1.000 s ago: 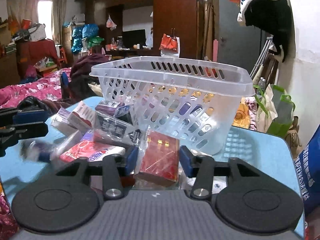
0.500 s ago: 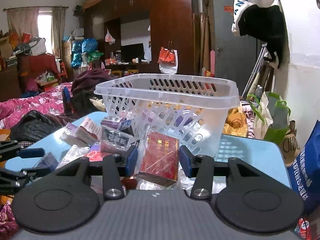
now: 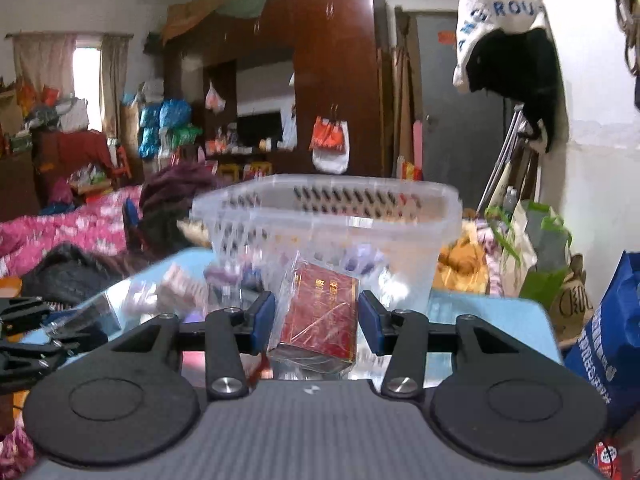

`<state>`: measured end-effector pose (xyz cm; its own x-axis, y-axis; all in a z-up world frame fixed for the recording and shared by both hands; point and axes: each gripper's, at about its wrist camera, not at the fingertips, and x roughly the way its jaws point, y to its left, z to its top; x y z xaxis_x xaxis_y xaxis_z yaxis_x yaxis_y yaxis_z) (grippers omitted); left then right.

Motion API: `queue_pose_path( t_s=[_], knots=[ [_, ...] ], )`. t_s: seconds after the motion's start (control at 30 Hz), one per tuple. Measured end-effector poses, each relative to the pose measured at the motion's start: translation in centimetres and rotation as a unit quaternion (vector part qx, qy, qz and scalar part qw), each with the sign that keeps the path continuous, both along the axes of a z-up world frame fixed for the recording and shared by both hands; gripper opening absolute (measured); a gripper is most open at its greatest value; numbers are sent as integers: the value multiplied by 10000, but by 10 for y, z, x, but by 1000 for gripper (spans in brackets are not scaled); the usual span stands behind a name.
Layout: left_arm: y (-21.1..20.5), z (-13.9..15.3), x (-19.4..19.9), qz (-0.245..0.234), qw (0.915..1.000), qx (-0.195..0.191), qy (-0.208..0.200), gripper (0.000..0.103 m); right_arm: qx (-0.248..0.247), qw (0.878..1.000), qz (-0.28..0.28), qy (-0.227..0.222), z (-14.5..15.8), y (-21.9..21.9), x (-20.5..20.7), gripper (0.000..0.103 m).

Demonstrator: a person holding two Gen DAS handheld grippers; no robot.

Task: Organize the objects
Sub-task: 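Lower both items into the white basket and open both tools, then move the left tool toward the red tissue pack while the right tool approaches the white packet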

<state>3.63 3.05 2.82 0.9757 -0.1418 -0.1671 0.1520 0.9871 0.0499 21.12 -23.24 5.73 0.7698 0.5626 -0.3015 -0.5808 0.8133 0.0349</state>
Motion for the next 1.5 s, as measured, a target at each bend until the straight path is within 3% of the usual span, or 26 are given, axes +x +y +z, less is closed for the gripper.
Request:
queue_pose_path(
  t_s=[0.13, 0.23, 0.33, 0.43, 0.47, 0.5, 0.53, 0.57, 0.67, 0.73, 0.8, 0.97, 1.1, 1.23, 1.5],
  knots=[
    [-4, 60, 49, -248, 9989, -215, -337, 39, 160, 9984, -79, -544, 33, 18, 7, 49],
    [-11, 89, 110, -380, 9988, -282, -127, 39, 43, 9944, -300, -1017, 50, 39, 27, 49],
    [-15, 94, 161, -336, 9984, -352, 303, 39, -33, 9963, -258, -815, 55, 55, 65, 49],
    [-15, 84, 186, -316, 9970, -402, 586, 42, -238, 9975, -364, -566, 45, 69, 93, 50],
    [-16, 80, 191, -327, 9967, -365, 644, 49, -258, 9973, -365, -578, 42, 71, 95, 51],
    [-15, 76, 193, -271, 9969, -343, 659, 66, -259, 9972, -371, -602, 40, 72, 96, 65],
    [-15, 72, 195, -181, 9969, -349, 687, 75, -247, 9973, -357, -587, 38, 72, 96, 81],
    [-13, 70, 193, -159, 9966, -378, 719, 80, -205, 9973, -350, -616, 37, 70, 93, 103],
    [-2, 66, 166, -309, 9970, -497, 513, 80, -25, 9955, -332, -892, 33, 51, 63, 103],
    [6, 63, 133, -283, 9978, -509, 319, 80, -20, 9953, -434, -861, 28, 36, 41, 103],
    [13, 55, 103, -273, 9976, -568, 279, 87, -101, 9949, -711, -702, 16, 20, 26, 103],
    [24, 4, 54, -304, 9944, -546, 852, 92, -348, 9901, -1360, 45, -34, -18, 9, 103],
    [20, -25, 53, -601, 9880, -576, 1302, 92, -259, 9881, -1228, 888, -52, -36, 20, 103],
    [11, -37, 61, -679, 9843, -298, 1600, 91, -248, 9855, -1269, 1096, -56, -37, 25, 103],
    [8, -41, 66, -703, 9789, -168, 1911, 91, -227, 9857, -1077, 1279, -66, -29, 28, 103]
  ],
)
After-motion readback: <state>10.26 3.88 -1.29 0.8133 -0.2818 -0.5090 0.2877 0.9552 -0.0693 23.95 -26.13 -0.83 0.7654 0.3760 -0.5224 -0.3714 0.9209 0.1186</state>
